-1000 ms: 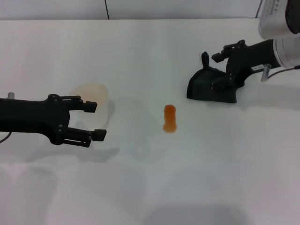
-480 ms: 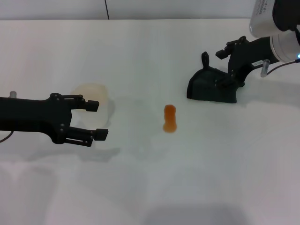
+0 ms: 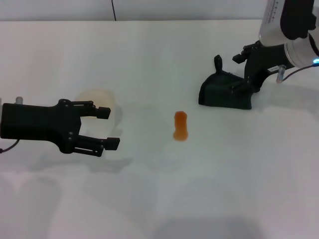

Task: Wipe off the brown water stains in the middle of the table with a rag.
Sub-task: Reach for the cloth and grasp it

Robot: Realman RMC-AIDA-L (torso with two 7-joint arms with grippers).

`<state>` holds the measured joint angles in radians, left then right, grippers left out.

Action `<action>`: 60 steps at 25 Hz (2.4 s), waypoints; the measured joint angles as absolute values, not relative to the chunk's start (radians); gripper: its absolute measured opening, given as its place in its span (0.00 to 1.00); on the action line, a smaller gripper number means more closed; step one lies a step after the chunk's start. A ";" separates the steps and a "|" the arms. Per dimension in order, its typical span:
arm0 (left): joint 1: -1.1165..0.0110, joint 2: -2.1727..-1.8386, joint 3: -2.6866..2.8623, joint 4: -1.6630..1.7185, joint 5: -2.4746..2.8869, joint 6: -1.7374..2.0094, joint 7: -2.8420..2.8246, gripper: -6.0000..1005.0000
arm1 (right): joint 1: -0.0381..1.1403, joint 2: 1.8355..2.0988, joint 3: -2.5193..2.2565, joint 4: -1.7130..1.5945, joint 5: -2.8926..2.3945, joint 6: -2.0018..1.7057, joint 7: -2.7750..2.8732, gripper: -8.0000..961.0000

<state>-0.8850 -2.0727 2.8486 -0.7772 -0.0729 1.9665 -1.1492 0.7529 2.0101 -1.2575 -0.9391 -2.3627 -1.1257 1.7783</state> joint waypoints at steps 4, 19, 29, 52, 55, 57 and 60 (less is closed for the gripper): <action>-0.883 -2.072 2.849 -0.775 -0.073 1.966 -1.148 0.89 | 0.760 2.011 -1.258 -0.918 -2.386 -1.120 1.781 0.88; -0.879 -2.074 2.847 -0.775 -0.075 1.965 -1.143 0.89 | 0.771 2.013 -1.315 -0.870 -2.417 -1.060 1.782 0.88; -0.879 -2.075 2.847 -0.760 -0.076 1.964 -1.143 0.89 | 0.771 2.013 -1.340 -0.861 -2.418 -1.019 1.791 0.88; -0.868 -2.074 2.847 -0.759 -0.094 1.962 -1.141 0.89 | 0.778 2.013 -1.363 -0.850 -2.446 -1.000 1.820 0.64; -0.868 -2.073 2.847 -0.759 -0.096 1.962 -1.141 0.89 | 0.790 2.013 -1.365 -0.831 -2.466 -1.004 1.831 0.60; -0.868 -2.072 2.847 -0.759 -0.096 1.962 -1.141 0.89 | 0.796 2.013 -1.371 -0.822 -2.476 -1.004 1.838 0.60; -0.868 -2.072 2.847 -0.759 -0.097 1.962 -1.141 0.89 | 0.800 2.014 -1.385 -0.818 -2.482 -1.004 1.850 0.60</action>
<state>-0.8677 -2.0723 2.8470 -0.7593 -0.0965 1.9620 -1.1413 0.8002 2.0137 -1.3846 -0.8179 -2.4815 -1.0039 1.8499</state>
